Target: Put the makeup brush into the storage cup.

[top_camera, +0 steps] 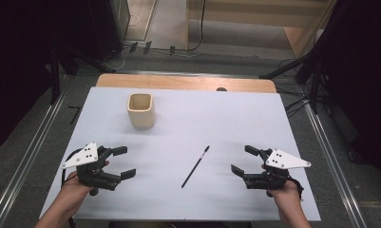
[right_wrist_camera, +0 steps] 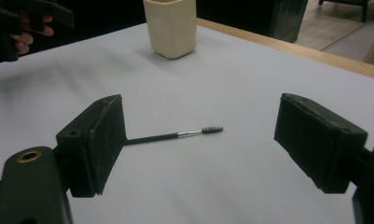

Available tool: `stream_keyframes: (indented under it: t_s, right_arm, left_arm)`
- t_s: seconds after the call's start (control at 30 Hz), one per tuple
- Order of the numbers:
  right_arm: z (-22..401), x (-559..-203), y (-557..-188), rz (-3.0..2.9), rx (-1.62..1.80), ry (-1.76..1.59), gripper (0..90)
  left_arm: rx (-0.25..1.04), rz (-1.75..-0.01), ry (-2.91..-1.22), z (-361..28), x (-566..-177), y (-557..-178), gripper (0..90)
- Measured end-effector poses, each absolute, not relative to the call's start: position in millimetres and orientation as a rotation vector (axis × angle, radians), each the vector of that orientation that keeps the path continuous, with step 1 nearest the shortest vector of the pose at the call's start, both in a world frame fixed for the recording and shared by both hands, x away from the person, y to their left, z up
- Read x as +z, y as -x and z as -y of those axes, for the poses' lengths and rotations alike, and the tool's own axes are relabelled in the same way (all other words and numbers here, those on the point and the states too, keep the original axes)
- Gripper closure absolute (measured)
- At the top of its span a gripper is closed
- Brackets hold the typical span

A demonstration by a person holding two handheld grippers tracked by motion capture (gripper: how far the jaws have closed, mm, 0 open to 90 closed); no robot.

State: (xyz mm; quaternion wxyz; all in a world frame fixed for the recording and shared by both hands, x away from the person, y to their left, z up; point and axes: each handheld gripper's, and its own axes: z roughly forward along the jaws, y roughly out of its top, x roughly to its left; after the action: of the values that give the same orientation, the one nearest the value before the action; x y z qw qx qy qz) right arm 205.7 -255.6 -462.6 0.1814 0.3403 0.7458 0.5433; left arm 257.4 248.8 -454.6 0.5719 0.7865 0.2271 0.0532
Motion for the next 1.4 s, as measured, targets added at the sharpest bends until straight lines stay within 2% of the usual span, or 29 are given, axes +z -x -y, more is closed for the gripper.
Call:
stream_keyframes:
  t_s: [1.4]
  right_arm:
    - [257.0, -465.7, -211.4, -2.124, 1.534, -0.991, 19.6]
  left_arm:
    - [0.107, -0.559, -1.885, -247.5, -453.3, -261.4, 13.9]
